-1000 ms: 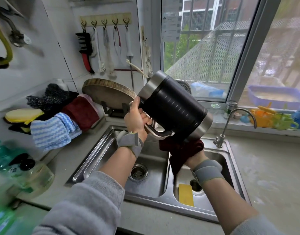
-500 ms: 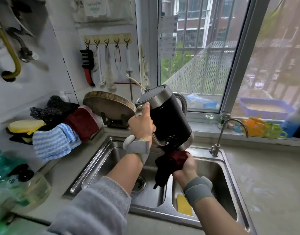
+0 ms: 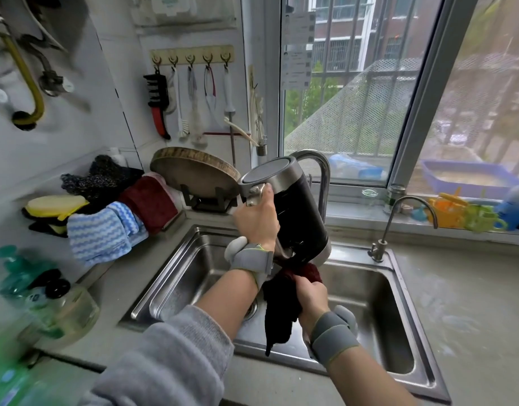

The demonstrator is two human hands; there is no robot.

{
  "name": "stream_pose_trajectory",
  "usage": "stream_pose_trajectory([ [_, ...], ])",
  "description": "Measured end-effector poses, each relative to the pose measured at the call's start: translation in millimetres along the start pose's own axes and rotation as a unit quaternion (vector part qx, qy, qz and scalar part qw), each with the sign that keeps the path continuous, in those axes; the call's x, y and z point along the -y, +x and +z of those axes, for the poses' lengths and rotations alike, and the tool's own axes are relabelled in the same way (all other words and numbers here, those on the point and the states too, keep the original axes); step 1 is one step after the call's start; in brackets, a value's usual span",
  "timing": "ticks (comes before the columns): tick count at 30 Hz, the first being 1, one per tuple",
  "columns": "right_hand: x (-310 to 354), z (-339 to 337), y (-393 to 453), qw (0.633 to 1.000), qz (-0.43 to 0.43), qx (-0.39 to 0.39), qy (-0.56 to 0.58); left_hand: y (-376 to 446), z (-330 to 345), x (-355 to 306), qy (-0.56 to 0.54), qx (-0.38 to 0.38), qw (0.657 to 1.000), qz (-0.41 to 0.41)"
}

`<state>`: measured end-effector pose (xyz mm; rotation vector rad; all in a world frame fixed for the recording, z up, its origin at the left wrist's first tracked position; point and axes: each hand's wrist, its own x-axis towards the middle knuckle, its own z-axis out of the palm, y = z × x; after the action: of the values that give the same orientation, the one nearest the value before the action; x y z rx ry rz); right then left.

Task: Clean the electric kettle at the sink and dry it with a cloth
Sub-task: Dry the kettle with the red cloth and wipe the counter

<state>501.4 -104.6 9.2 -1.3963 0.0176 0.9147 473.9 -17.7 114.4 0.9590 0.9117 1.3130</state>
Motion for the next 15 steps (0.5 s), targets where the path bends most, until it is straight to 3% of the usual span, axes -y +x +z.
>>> stream_pose_trajectory([
  [5,6.8,-23.2,-5.1,0.992,0.000,0.057,-0.115,12.2,-8.6,5.8,0.043,0.002,0.999,-0.017],
  [8,26.1,-48.6,-9.1,0.994,-0.035,0.039,-0.097,16.4,-13.4,15.5,0.174,0.050,0.979,0.091],
  [12,73.6,-69.4,-15.0,0.997,-0.043,0.055,0.040,2.0,-22.6,16.6,0.366,0.163,0.881,0.254],
  [15,106.6,-69.0,-14.8,0.995,-0.085,0.052,0.028,-12.6,-31.1,18.0,0.505,0.191,0.770,0.341],
])
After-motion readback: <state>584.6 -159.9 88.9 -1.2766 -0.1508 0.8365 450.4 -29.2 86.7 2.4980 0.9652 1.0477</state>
